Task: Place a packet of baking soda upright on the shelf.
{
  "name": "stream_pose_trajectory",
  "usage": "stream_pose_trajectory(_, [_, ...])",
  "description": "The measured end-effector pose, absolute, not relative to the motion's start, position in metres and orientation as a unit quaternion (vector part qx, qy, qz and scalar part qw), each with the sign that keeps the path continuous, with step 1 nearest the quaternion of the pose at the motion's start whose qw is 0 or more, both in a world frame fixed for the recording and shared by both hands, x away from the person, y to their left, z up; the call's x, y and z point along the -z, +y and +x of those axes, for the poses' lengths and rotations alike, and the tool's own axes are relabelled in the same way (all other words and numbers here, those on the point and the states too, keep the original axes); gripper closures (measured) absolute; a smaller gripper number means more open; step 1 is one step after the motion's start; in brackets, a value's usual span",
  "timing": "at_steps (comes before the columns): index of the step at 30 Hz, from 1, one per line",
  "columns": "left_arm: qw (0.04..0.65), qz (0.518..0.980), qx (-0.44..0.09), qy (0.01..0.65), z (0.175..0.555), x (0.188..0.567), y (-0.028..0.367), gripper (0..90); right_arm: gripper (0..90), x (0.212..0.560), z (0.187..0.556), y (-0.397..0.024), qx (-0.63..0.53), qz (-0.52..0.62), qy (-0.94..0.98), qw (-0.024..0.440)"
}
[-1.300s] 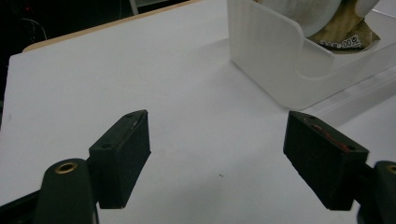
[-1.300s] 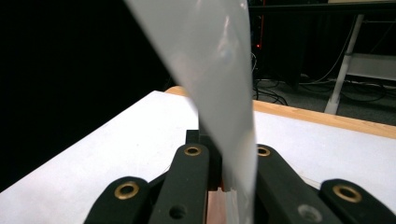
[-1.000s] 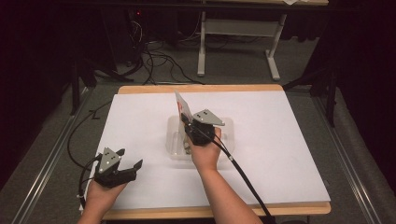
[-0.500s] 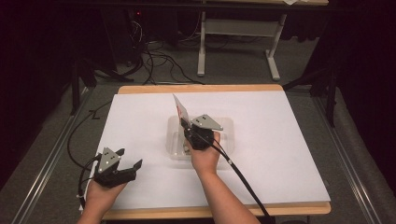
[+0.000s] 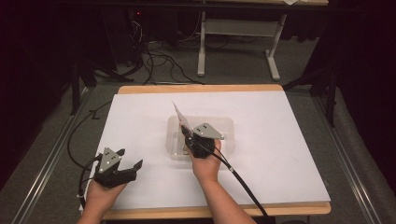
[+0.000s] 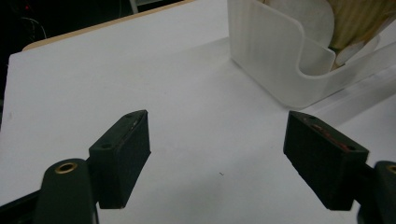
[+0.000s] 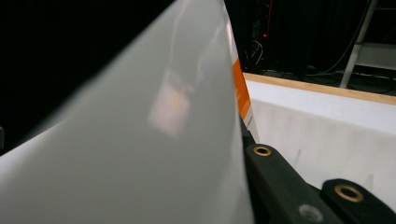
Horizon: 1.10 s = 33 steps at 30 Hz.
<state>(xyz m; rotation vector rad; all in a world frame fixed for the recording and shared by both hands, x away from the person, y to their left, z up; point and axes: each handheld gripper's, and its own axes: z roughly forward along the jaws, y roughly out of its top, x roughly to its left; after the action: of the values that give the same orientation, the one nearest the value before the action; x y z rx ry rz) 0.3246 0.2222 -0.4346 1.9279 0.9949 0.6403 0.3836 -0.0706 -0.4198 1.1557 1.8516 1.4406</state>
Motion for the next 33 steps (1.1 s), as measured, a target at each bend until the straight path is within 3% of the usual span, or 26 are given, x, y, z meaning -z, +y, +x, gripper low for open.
stream_pose_trajectory(11, [0.426, 0.772, -0.255, 0.397, 0.324, 0.435, 0.222, 23.2, 89.3, 0.427, 0.379, -0.071, -0.530, 0.425, 0.687, 0.258])
stream_pose_trajectory(16, [0.425, 0.773, -0.254, 0.396, 0.325, 0.435, 0.221, 23.2, 82.4, 0.424, 0.379, -0.073, -0.529, 0.424, 0.692, 0.249])
stream_pose_trajectory(20, [0.424, 0.774, -0.254, 0.395, 0.325, 0.436, 0.221, 23.1, 69.8, 0.419, 0.380, -0.074, -0.527, 0.418, 0.698, 0.245])
stream_pose_trajectory(28, [0.422, 0.775, -0.254, 0.395, 0.324, 0.436, 0.220, 23.1, 30.3, 0.408, 0.382, -0.077, -0.515, 0.420, 0.704, 0.249])
stream_pose_trajectory(33, [0.426, 0.772, -0.252, 0.400, 0.324, 0.436, 0.223, 23.1, 22.7, 0.404, 0.377, -0.080, -0.514, 0.408, 0.714, 0.242])
